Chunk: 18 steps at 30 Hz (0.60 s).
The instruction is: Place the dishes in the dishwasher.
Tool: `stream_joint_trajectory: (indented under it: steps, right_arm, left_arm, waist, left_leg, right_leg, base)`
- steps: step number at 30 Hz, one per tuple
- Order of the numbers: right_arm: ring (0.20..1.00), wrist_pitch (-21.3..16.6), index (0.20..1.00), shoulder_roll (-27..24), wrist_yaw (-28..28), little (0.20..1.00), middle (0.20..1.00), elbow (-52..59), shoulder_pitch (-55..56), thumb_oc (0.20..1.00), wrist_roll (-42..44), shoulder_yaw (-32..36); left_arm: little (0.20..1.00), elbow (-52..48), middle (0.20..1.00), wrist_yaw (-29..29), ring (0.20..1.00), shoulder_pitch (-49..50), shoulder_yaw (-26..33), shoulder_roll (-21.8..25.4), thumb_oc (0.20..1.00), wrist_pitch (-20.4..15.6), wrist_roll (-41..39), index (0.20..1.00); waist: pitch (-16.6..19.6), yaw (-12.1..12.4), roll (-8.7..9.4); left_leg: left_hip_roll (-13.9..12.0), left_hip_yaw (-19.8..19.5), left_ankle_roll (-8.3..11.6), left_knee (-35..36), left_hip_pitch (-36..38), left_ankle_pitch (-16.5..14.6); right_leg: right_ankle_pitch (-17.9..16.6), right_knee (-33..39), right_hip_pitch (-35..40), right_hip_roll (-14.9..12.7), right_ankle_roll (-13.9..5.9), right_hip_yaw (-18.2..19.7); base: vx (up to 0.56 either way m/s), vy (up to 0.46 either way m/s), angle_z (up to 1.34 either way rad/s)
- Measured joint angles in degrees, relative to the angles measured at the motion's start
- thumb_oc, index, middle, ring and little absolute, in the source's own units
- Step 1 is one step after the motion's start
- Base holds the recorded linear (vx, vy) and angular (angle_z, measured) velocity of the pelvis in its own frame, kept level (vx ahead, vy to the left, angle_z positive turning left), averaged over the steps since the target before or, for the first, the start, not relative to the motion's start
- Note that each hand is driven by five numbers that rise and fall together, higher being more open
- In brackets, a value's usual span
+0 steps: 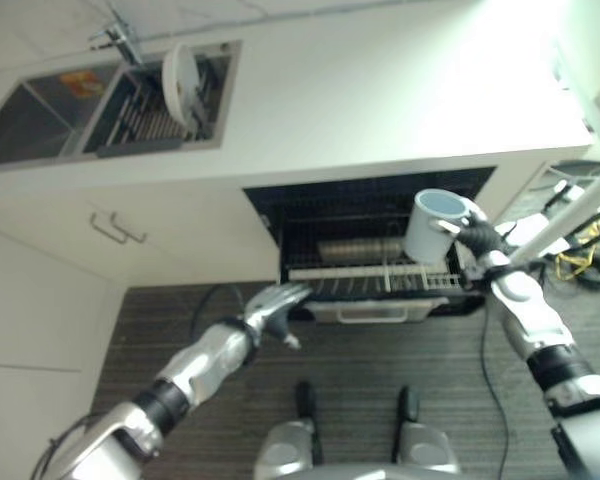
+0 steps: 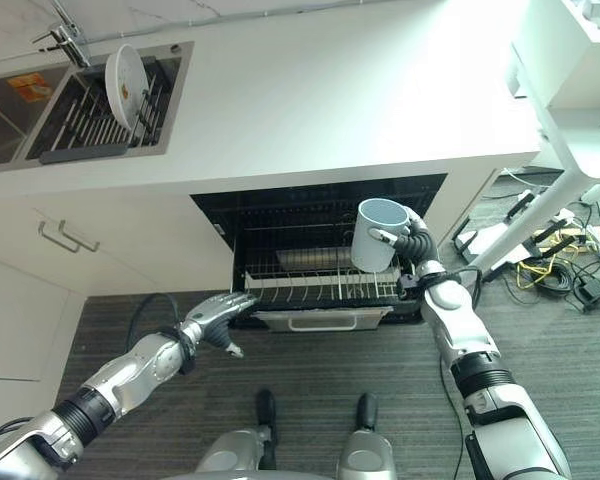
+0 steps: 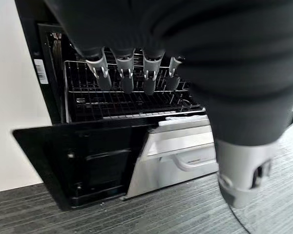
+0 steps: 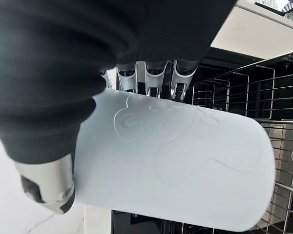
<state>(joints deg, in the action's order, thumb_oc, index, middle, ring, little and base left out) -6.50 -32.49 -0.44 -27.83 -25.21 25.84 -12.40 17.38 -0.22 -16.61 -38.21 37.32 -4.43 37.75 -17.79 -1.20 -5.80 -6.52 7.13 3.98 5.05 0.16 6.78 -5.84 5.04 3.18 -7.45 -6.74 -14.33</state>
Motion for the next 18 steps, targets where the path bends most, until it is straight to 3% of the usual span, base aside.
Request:
stream_joint_trajectory:
  steps: [4,10,18]
  right_arm:
    - [0.2,0.2,0.2,-0.1,0.1,0.2,0.2,-3.4,-1.2,0.2,-1.3,0.1]
    - [0.2,3.6,0.2,-2.0,2.3,0.2,0.2,-11.3,-6.5,0.2,-1.4,2.6]
    - [0.2,5.1,0.2,-5.7,3.9,0.2,0.2,-21.4,-20.2,0.2,-2.2,2.9]
  left_arm:
    - [1.0,-1.7,1.0,-0.3,1.0,0.2,0.0,2.0,1.0,-0.1,1.3,1.0]
    - [1.0,-7.9,1.0,-4.2,1.0,0.1,0.1,6.8,1.0,-0.9,1.6,1.0]
    - [1.0,-12.5,1.0,-6.3,1.0,-6.9,-0.1,10.6,1.0,-2.8,-0.6,1.0]
  waist:
    - [-0.4,1.8,-0.01]
    - [-2.0,3.1,-0.61]
    - [-7.8,3.4,-3.95]
  left_leg:
    - [0.1,-0.5,0.0,0.0,0.2,0.0]
    - [0.3,-1.2,-0.01,0.0,0.3,0.1]
    - [1.0,-2.1,-0.48,0.0,-3.2,1.4]
  right_leg:
    - [0.1,0.0,0.5,-0.1,0.02,-0.4]
    - [0.1,0.0,1.0,-0.3,0.02,-1.0]
    - [-0.8,0.0,-1.8,-0.8,-0.1,-1.9]
  base:
    - [0.05,-0.01,0.08]
    - [0.01,-0.002,0.06]
    - [-0.11,0.032,0.06]
